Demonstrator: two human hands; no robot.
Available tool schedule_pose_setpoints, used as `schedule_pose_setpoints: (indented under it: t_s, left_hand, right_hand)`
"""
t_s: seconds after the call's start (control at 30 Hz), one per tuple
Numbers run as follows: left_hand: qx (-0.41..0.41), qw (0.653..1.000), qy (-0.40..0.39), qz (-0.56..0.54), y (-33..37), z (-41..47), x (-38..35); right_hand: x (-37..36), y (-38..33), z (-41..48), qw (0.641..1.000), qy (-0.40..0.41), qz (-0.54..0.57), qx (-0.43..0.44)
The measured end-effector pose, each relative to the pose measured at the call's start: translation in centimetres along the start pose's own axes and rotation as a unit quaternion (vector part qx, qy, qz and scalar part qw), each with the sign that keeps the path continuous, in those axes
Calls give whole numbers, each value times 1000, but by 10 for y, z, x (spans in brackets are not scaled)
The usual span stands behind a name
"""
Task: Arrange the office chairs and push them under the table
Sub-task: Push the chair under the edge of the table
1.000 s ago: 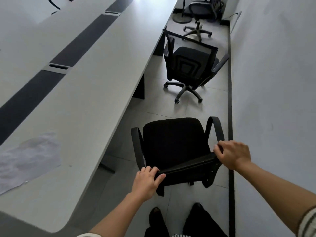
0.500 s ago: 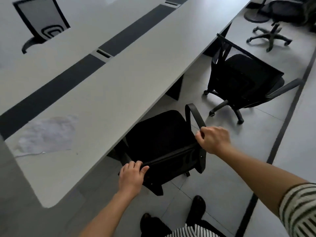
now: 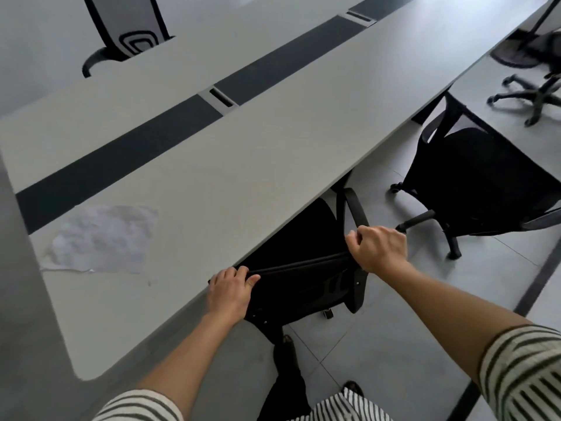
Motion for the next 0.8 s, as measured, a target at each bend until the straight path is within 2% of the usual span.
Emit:
schedule_pose_setpoints:
  t_s: [0.33,0.53,0.67,0.8]
  left_hand:
    - [0,996,-79,-28,10,22,4]
    - [7,997,-78,-26,13,18,8]
    - [30,997,-72,-17,24,9,17]
    - [61,995,-21,-75,59,0,32]
  right_hand:
    - [2,-4,62,1000,7,8,23]
    - [-4,3,57,1000,6,22,20]
    - [0,13,50,995,2,89,42]
    - [4,44,27,973,-5,215,83]
Point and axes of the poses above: each hand's wrist, its own z-axis towards the middle knuckle, its own x-axis out of the back of the hand, y = z × x, the point moved 1 cm from there along z, towards the middle knuckle, and after that the axes turned 3 degrees about y, right-handed, at the moved point
